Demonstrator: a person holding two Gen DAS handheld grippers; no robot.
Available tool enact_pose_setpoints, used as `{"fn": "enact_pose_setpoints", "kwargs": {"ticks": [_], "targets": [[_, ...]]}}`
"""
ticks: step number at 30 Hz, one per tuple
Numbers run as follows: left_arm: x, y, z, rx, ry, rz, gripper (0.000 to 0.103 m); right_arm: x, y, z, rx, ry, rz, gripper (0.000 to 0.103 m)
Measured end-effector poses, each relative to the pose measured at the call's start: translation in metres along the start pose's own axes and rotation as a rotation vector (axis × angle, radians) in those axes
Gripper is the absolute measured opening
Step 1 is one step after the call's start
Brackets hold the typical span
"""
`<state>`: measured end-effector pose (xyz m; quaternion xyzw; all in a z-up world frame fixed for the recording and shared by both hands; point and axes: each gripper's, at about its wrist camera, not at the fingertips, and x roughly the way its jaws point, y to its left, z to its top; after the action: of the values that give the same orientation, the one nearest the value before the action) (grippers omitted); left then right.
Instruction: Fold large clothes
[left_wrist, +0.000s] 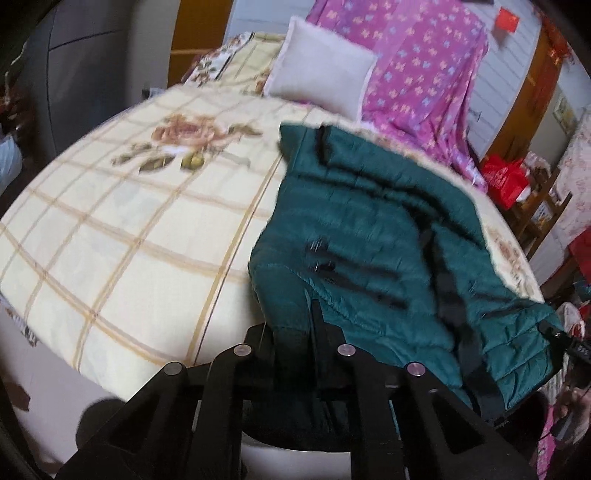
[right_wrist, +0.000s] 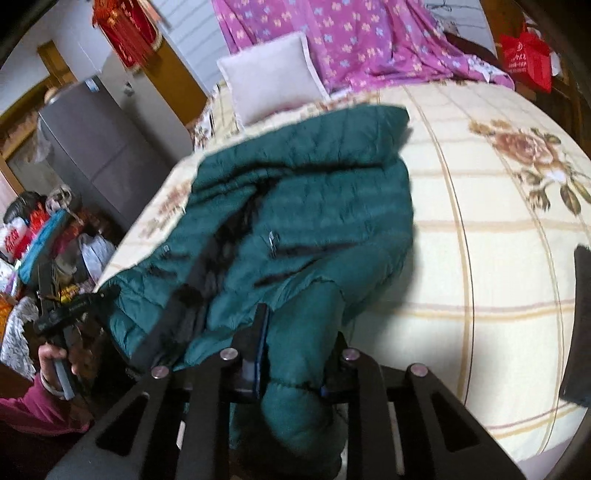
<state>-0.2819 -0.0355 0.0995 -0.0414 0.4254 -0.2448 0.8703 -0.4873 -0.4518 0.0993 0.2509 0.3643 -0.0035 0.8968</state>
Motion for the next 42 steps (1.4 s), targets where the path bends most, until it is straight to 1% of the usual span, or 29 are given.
{"fn": "enact_pose_setpoints", "kwargs": {"ticks": [3,6,8,11,16,18,22,25,27,29,31,32,33,34,36,37,38,39,40,41,42], "targets": [[-0.005,-0.001,0.021,-0.024,-0.028,-0.035,0.0,-0.003,-0.001,0.017,0.011,-0.035,0.002,0.021],[-0.006,-0.006,0.045,-0.035,-0.065,-0.047,0.0,-0.006,-0.005,0.043,0.03,-0.079,0.004,0.021],[-0.004,-0.01,0.063,-0.039,-0.095,-0.048,0.0,-0.005,-0.006,0.065,0.032,-0.113,-0.011,0.021],[0.004,-0.02,0.094,-0.04,-0.138,-0.05,0.0,0.005,-0.009,0.101,0.033,-0.14,-0.028,0.021],[0.035,-0.033,0.15,-0.048,-0.178,-0.037,0.0,0.037,-0.022,0.162,0.055,-0.161,-0.064,0.021],[0.059,-0.036,0.176,-0.064,-0.176,-0.013,0.0,0.055,-0.027,0.185,0.059,-0.166,-0.091,0.021],[0.111,-0.034,0.213,-0.109,-0.172,0.048,0.0,0.095,-0.048,0.225,0.102,-0.167,-0.149,0.021],[0.15,-0.031,0.224,-0.12,-0.148,0.076,0.0,0.131,-0.073,0.244,0.163,-0.141,-0.167,0.021],[0.177,-0.029,0.227,-0.118,-0.135,0.091,0.0,0.155,-0.087,0.249,0.194,-0.114,-0.185,0.021],[0.196,-0.027,0.228,-0.101,-0.126,0.087,0.0,0.178,-0.098,0.249,0.215,-0.093,-0.207,0.021],[0.205,-0.024,0.231,-0.086,-0.126,0.048,0.0,0.197,-0.11,0.248,0.24,-0.079,-0.198,0.025],[0.205,-0.022,0.234,-0.085,-0.126,0.023,0.001,0.201,-0.113,0.247,0.247,-0.084,-0.193,0.025],[0.201,-0.017,0.237,-0.095,-0.131,-0.018,0.002,0.202,-0.115,0.247,0.253,-0.097,-0.183,0.026],[0.197,-0.015,0.239,-0.105,-0.135,-0.043,0.005,0.203,-0.117,0.247,0.257,-0.103,-0.173,0.027],[0.183,-0.011,0.244,-0.118,-0.14,-0.096,0.01,0.202,-0.119,0.248,0.261,-0.102,-0.155,0.032],[0.177,-0.012,0.246,-0.11,-0.144,-0.096,0.014,0.2,-0.118,0.248,0.259,-0.103,-0.149,0.034],[0.169,-0.014,0.246,-0.094,-0.155,-0.09,0.018,0.196,-0.117,0.25,0.256,-0.108,-0.145,0.04],[0.159,-0.016,0.246,-0.079,-0.183,-0.075,0.022,0.193,-0.116,0.251,0.258,-0.117,-0.142,0.048],[0.148,-0.016,0.245,-0.07,-0.228,-0.058,0.033,0.187,-0.116,0.252,0.266,-0.138,-0.129,0.054],[0.14,-0.016,0.243,-0.067,-0.267,-0.044,0.042,0.18,-0.114,0.252,0.274,-0.156,-0.119,0.067],[0.13,-0.017,0.241,-0.063,-0.307,-0.033,0.044,0.173,-0.112,0.253,0.285,-0.179,-0.113,0.075]]}}
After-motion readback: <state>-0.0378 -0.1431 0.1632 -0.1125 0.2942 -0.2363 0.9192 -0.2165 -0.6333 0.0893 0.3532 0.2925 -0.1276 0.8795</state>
